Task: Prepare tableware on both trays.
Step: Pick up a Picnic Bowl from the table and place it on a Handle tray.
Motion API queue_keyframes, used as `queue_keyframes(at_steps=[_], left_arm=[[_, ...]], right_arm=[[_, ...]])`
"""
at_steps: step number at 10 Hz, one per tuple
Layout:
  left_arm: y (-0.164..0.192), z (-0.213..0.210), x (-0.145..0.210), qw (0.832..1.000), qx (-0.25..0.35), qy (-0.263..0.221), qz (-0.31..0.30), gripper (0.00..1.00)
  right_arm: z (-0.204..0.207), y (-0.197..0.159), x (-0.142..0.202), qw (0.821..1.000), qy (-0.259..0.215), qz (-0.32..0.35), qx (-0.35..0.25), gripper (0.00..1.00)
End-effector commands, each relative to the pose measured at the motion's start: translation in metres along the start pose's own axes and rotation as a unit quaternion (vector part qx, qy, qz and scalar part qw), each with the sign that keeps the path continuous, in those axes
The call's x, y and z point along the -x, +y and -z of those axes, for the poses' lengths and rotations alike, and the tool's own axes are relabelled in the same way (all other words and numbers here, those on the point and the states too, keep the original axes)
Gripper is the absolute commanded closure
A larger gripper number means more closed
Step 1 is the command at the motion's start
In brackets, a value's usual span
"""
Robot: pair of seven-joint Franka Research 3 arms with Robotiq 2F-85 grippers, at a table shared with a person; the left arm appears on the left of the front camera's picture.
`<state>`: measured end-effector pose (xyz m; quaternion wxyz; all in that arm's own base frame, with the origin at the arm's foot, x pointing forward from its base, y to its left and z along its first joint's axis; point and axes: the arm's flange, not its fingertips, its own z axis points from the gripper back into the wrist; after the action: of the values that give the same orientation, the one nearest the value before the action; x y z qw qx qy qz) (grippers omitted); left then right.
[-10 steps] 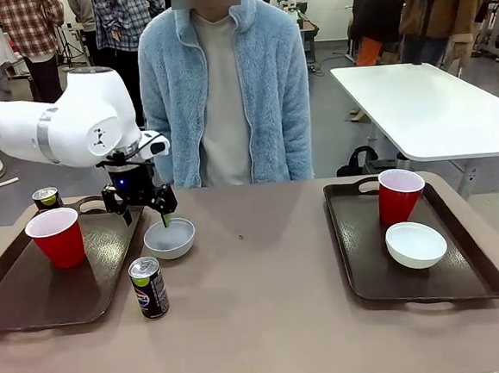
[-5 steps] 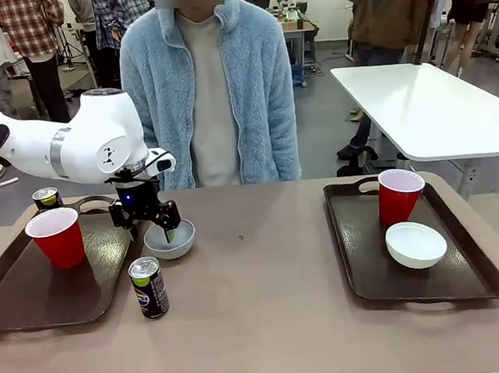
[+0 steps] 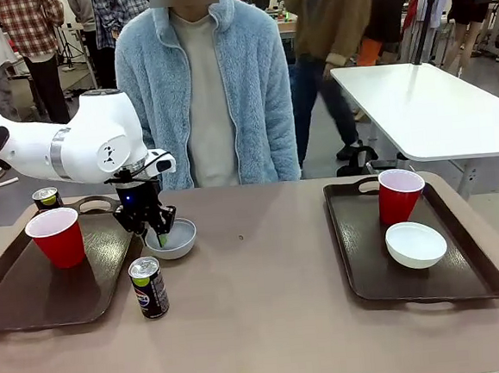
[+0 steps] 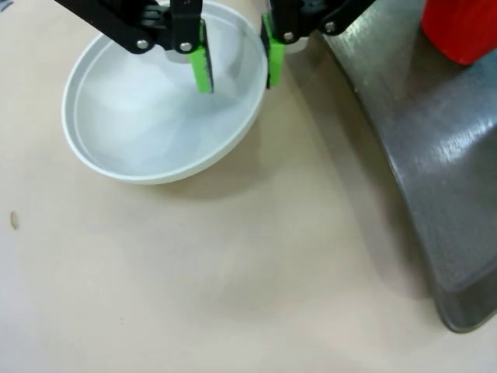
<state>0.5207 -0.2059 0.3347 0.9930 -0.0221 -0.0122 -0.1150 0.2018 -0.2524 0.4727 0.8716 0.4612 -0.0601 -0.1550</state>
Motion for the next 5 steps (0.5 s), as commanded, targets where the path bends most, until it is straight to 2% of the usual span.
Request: queue_keyframes(at_steps=[1,3,5], left_arm=[[0.003,-0.003,0.001,1.0,0.006,0.007,0.009,1.0],[0.006,-0.008,0.002,1.0,0.012,0.008,0.012,1.0],[0.006,-0.031,0.012,0.999,0.021,0.015,0.023,1.0]], right_arm=[[0.001,0.001,0.001,1.0,-0.004,-0.007,-0.009,0.0],[0.001,0.001,0.001,1.0,-0.004,-0.007,-0.009,0.0],[0.001,0.001,0.001,1.0,-0.004,-0.007,-0.009,0.0]])
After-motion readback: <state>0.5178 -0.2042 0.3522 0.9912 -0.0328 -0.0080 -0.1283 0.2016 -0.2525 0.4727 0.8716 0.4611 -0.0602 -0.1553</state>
